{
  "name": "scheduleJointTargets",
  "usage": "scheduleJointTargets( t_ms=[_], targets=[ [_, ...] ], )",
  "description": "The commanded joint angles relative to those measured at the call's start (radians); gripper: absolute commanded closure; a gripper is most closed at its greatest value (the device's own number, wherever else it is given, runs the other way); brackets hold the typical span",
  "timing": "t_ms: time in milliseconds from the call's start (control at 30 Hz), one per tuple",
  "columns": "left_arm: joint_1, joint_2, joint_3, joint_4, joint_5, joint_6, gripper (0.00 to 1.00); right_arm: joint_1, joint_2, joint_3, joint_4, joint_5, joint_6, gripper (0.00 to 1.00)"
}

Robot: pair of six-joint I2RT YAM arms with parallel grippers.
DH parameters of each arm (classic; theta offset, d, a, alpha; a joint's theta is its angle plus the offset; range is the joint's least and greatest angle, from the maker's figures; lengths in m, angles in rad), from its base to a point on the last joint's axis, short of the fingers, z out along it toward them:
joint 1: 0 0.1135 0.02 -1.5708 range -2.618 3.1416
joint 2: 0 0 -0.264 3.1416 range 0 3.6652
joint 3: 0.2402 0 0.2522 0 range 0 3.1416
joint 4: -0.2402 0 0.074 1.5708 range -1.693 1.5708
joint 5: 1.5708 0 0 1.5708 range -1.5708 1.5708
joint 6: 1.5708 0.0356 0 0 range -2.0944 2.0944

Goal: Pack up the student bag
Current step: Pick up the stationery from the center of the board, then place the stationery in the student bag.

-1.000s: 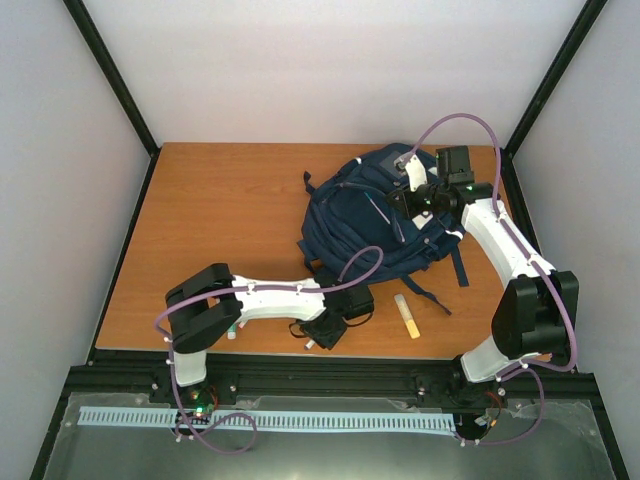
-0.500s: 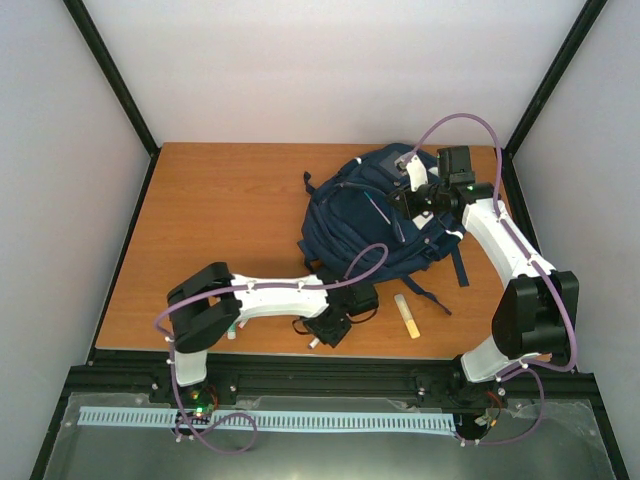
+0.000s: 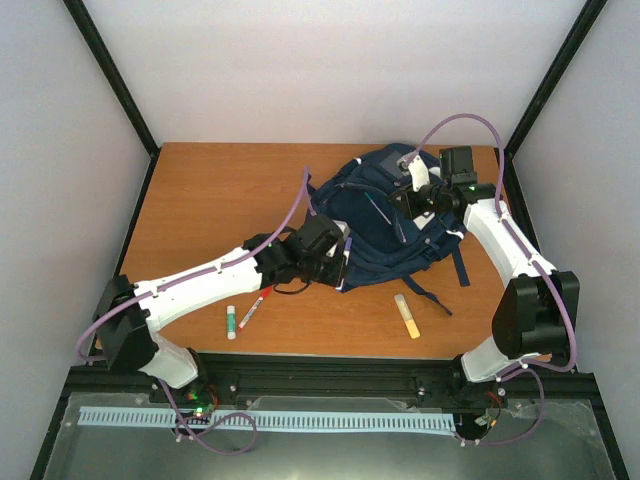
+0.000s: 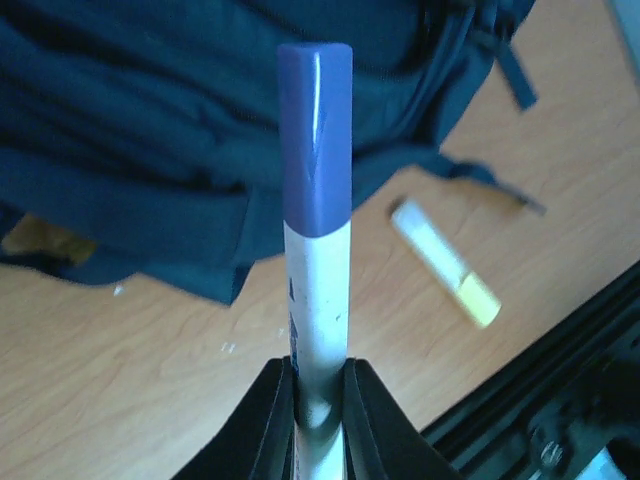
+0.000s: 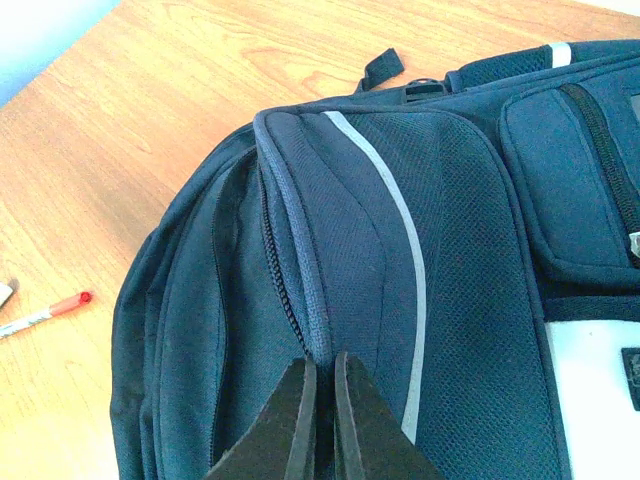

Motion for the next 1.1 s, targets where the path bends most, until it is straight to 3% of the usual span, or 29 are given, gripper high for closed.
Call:
scheduleJointTargets(
  t_ms=[0, 200, 367, 533, 733, 1067],
  targets=[
    [0.056, 0.01, -0.032, 0.297, 0.059, -0.138, 0.96, -0.027, -0.038, -0.014, 0.029, -0.022, 0.015, 0.97],
    [0.129, 0.083, -0.048, 0.482, 0.011, -0.298, 0.99, -0.04, -0.048, -0.022, 0.035, -0.039, 0.021, 0.97],
    [0.176, 0.198, -0.043, 0.684, 0.069, -0.401, 0.99, -0.043, -0.051, -0.024, 0.038, -0.044, 0.024, 0.97],
    [0.204, 0.35, 0.049, 0.769, 0.129, -0.516, 0.99, -0.043, -0.046, -0.032, 0.045, -0.061, 0.032, 0.97],
    [0.205, 0.465, 0.125, 0.862, 0.103, -0.598, 0.99, -0.047, -0.049, -0.03, 0.045, -0.058, 0.025, 0.97],
    [0.219, 0.616, 0.268, 0.858, 0.069, -0.687, 0.99, -0.058, -0.049, -0.032, 0.043, -0.07, 0.025, 0.97]
  ],
)
